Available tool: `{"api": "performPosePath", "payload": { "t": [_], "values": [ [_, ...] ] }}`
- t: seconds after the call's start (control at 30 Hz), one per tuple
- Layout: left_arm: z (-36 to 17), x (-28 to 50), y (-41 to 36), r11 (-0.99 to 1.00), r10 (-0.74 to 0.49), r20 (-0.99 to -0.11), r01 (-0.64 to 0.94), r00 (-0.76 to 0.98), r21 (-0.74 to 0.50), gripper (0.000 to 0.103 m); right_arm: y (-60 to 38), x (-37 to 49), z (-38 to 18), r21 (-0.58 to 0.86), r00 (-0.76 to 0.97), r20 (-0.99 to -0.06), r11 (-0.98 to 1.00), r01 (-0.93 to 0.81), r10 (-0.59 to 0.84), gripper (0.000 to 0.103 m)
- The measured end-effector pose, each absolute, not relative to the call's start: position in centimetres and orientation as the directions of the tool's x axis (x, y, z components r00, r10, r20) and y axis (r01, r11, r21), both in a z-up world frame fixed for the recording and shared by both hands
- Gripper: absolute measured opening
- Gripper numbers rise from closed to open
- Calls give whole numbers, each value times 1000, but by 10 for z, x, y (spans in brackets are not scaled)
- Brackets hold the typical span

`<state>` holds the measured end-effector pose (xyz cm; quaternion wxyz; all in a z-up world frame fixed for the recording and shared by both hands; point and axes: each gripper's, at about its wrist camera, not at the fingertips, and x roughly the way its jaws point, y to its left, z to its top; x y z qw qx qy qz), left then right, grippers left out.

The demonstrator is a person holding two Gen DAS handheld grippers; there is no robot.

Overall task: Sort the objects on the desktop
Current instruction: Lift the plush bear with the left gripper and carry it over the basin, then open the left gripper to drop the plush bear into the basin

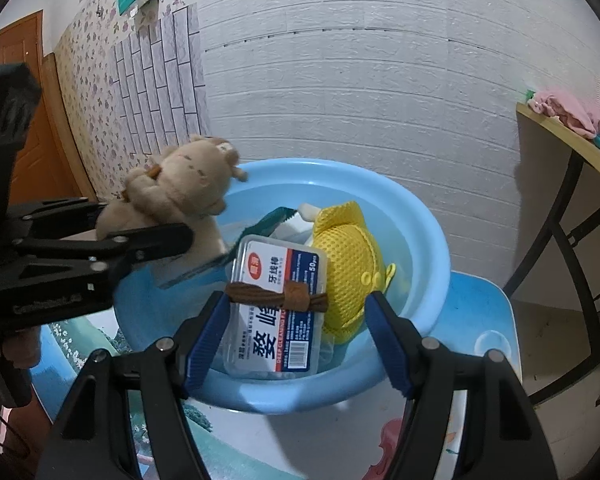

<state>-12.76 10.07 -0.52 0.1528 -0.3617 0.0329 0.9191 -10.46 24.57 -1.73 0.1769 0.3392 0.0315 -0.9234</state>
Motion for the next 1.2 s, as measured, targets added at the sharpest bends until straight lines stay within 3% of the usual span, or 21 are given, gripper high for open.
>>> {"api": "performPosePath", "payload": {
  "t": [0.17, 0.27, 0.33, 0.4, 1.2],
  "values": [
    [-6, -132, 108, -941, 288, -670, -332, -684, -66, 45, 244, -106, -19, 56, -711, -633, -935, 351, -305, 73],
    [-7, -132, 111, -935, 308, -671, -346, -675, -81, 60, 243, -106, -20, 50, -715, -631, -935, 350, -301, 74],
    [-9, -132, 112, -929, 327, -674, -356, -662, -102, 76, 243, -106, -21, 48, -717, -631, -936, 348, -298, 74],
    [-10, -129, 114, -923, 344, -673, -368, -655, -113, 81, 243, -105, -20, 49, -718, -629, -937, 346, -298, 74],
    [-8, -107, 90, -959, 253, -681, -269, -687, -85, 102, 242, -93, -16, 32, -723, -632, -941, 336, -280, 74]
  ]
}}
